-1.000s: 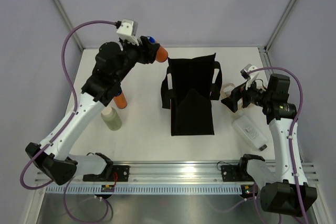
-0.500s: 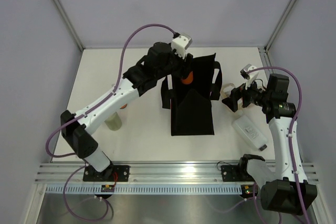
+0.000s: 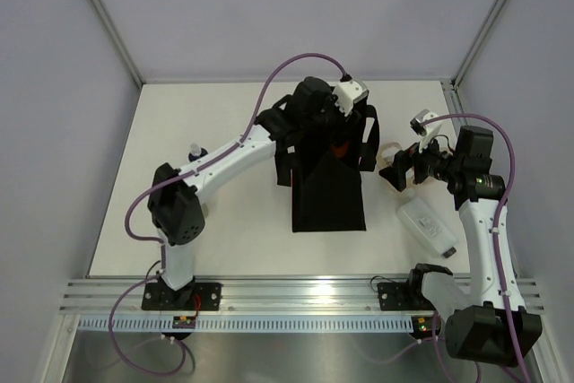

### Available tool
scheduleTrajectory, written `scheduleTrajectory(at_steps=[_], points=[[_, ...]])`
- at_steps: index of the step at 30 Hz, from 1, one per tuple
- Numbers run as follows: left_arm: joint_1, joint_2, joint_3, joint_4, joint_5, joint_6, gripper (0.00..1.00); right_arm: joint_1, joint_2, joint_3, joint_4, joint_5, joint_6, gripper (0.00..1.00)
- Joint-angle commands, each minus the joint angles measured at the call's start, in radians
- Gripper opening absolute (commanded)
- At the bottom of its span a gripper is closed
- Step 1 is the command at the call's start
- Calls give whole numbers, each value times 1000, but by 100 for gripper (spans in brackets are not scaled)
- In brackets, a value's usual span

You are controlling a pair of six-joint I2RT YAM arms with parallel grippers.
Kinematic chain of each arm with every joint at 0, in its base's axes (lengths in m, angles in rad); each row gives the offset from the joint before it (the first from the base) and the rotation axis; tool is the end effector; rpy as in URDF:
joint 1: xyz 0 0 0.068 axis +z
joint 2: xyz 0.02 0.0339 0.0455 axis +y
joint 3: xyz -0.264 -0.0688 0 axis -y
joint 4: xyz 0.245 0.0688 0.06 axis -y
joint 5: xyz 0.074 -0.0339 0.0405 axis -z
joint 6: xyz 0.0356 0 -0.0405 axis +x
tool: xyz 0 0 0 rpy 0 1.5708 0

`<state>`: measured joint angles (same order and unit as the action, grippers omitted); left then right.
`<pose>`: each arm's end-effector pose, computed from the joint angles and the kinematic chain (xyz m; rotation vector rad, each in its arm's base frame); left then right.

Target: Place the personal care products into the canvas bag

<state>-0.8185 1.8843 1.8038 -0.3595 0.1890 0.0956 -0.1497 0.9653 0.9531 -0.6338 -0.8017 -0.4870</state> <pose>0.3019 -0.3324 0.3583 1.0199 1.7933 -0.6446 0.1960 -0.0037 0.3281 -0.7497 1.8944 0.4913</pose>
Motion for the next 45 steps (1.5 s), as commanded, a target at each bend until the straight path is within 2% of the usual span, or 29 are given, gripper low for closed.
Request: scheduleTrajectory(at_steps=[1, 6, 9, 11, 12, 13, 16, 17, 27, 30, 31, 32, 34, 35, 36, 37, 38, 39, 41, 42, 45], points=[[8, 30, 91, 161, 18, 43, 4, 1, -11, 1, 9, 12, -15, 100], [42, 128, 150, 264, 23, -34, 7, 1, -13, 1, 6, 1, -15, 99], [55, 173, 154, 300, 38, -63, 13, 1, -16, 0, 5, 1, -16, 99], [55, 190, 152, 301, 30, -74, 30, 1, -17, 1, 5, 6, -16, 100], [55, 197, 149, 301, 30, -79, 45, 1, -20, 1, 5, 7, -18, 100], [55, 196, 143, 306, 12, -91, 69, 1, -22, 1, 6, 9, -18, 100], [55, 162, 98, 344, -9, -111, 89, 1, -20, 1, 5, 7, -18, 99], [55, 153, 98, 344, -14, -122, 91, 1, -22, 1, 3, 4, -18, 99], [55, 6, 262, 128, -22, -73, 94, 1, -11, 0, -3, 2, -24, 100], [56, -108, 266, 48, -71, -74, 94, 1, -13, -2, -4, -5, -24, 100], [58, -141, 259, 25, -127, -77, 94, 2, -11, -1, -3, -10, -24, 99], [58, -178, 218, 7, -167, -86, 94, 1, -14, -1, -3, -11, -24, 99], [58, -315, 139, -21, -343, -149, 94, 1, -17, -1, -3, -14, -22, 100], [58, -370, 9, -18, -415, -180, 94, 1, -17, -1, -3, -16, -22, 99], [59, -486, -68, -13, -572, -271, 94, 1, -20, -1, -3, -16, -21, 99], [59, -545, -146, -15, -653, -321, 95, 1, -19, -1, -3, -17, -19, 100], [62, -600, -293, -34, -724, -374, 95, 1, -20, 1, -3, -16, -18, 100], [64, -696, -355, -61, -840, -475, 94, 1, -20, 1, -3, -16, -18, 100], [80, -767, -488, -189, -936, -584, 93, 1, -17, 0, 3, -14, -13, 99], [90, -806, -520, -249, -1012, -705, 93, -1, -16, -1, 5, -13, -12, 99], [175, -827, -611, -430, -1018, -914, 93, -1, -7, 3, 9, 9, -4, 99]])
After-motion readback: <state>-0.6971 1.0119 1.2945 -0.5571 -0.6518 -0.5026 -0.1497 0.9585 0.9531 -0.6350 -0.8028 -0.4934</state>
